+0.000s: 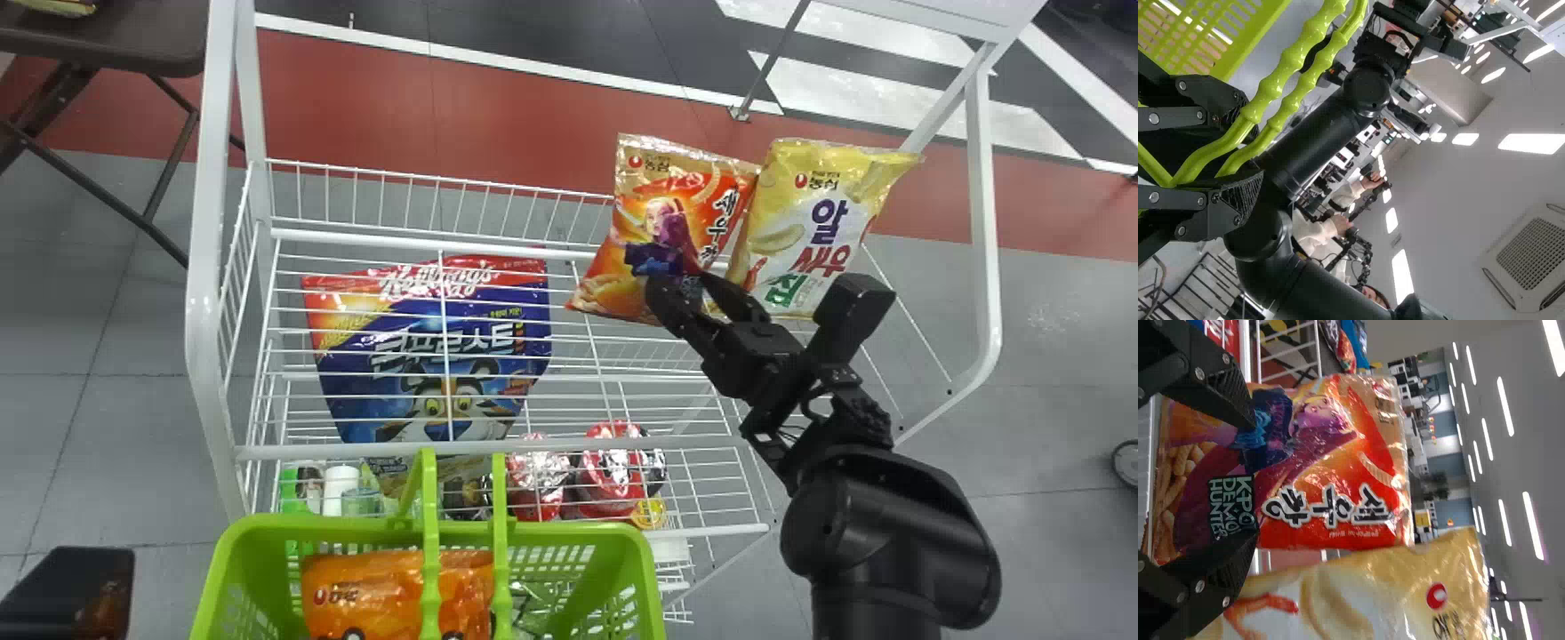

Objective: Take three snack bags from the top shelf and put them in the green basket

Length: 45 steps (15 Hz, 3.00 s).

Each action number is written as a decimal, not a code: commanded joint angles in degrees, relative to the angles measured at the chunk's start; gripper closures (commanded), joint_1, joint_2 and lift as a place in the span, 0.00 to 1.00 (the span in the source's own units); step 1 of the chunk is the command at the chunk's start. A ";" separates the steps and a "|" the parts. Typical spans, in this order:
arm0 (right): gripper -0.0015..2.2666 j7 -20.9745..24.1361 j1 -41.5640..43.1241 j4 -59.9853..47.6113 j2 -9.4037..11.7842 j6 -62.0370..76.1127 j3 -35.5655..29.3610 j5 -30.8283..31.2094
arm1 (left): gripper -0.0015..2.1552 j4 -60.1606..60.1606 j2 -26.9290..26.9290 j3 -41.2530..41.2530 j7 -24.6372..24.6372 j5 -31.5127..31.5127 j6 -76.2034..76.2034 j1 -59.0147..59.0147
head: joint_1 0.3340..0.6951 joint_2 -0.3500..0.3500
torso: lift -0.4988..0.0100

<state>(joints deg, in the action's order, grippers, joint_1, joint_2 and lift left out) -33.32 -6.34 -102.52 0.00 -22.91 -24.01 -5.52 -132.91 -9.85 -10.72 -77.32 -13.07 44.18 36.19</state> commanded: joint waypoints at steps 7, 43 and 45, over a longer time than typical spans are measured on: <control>0.98 -2.80 -2.54 -8.93 -0.05 -13.09 -1.66 -3.00 | 0.40 0.29 0.00 0.18 -0.38 -0.20 -0.09 -0.25 | 1.00 0.00 | 0.90; 0.98 -24.60 -35.85 -45.05 1.58 -67.17 -6.67 -20.76 | 0.40 1.17 0.79 -0.88 2.44 -0.55 -6.95 -1.56 | 1.00 0.00 | 0.90; 0.98 -23.81 -35.76 -44.26 3.60 -67.17 -1.83 -17.68 | 0.40 1.17 0.79 -0.97 2.44 -0.55 -6.95 -1.74 | 1.00 0.00 | 0.90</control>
<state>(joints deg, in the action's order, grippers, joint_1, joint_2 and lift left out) -57.33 -42.14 -147.38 2.13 -89.96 -29.38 -25.43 -131.78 -9.04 -11.65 -74.89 -13.61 37.23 34.63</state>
